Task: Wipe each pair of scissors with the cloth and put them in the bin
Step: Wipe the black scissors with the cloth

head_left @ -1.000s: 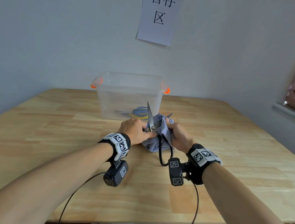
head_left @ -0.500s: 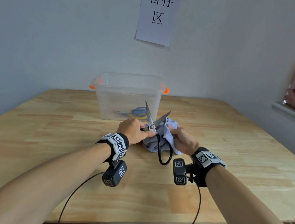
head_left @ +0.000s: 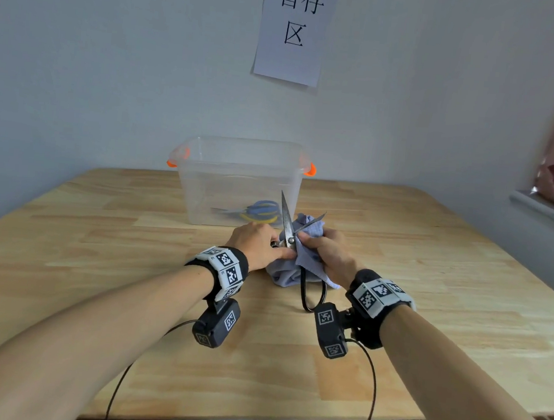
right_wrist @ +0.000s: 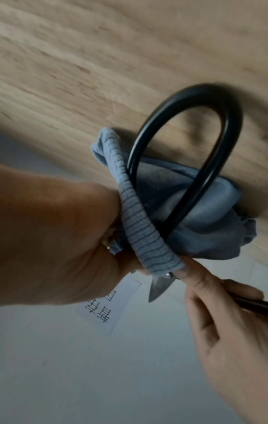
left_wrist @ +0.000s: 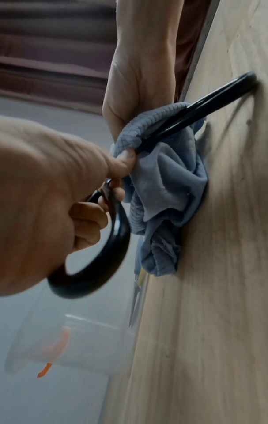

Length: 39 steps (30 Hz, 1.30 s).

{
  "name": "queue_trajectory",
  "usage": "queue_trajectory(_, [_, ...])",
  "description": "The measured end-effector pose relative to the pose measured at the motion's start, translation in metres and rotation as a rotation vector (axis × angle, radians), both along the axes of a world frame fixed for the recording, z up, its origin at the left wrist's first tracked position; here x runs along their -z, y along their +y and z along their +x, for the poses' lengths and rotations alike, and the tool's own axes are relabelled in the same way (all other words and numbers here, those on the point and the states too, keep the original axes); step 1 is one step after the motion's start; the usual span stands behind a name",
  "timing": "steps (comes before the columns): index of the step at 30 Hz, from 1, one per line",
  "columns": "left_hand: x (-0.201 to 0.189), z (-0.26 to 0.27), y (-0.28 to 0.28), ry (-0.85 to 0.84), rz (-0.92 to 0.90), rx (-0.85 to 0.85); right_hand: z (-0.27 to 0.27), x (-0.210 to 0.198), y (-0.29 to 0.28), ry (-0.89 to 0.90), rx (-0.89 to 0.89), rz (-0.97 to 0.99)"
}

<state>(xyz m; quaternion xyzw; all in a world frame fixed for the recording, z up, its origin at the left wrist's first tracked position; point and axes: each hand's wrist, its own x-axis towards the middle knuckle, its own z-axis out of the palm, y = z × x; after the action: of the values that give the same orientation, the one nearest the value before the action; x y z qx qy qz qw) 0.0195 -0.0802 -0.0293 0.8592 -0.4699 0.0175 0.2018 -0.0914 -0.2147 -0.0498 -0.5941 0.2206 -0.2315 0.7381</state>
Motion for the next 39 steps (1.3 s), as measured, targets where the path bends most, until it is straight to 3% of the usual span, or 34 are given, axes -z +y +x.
queue_trajectory(7, [-0.002,0.0,-0.002,-0.068,0.035,0.067,0.009,0.001,0.006,-0.049,0.183,-0.007])
queue_trajectory(11, [-0.003,-0.003,-0.002,-0.104,0.039,0.074,0.013,-0.001,0.01,-0.013,0.249,-0.115])
queue_trajectory(17, [-0.003,-0.004,0.001,-0.07,0.044,0.094,0.014,0.001,0.005,0.081,0.222,-0.207])
queue_trajectory(28, [-0.003,-0.023,-0.002,-0.255,0.143,0.039,0.022,0.003,0.005,0.044,0.367,-0.104])
queue_trajectory(36, [-0.002,-0.011,-0.006,-0.234,0.184,-0.03,0.007,0.005,0.008,-0.196,0.033,0.223])
queue_trajectory(39, [0.0,-0.009,-0.006,-0.259,0.179,-0.039,0.002,0.011,-0.001,-0.168,-0.084,0.167])
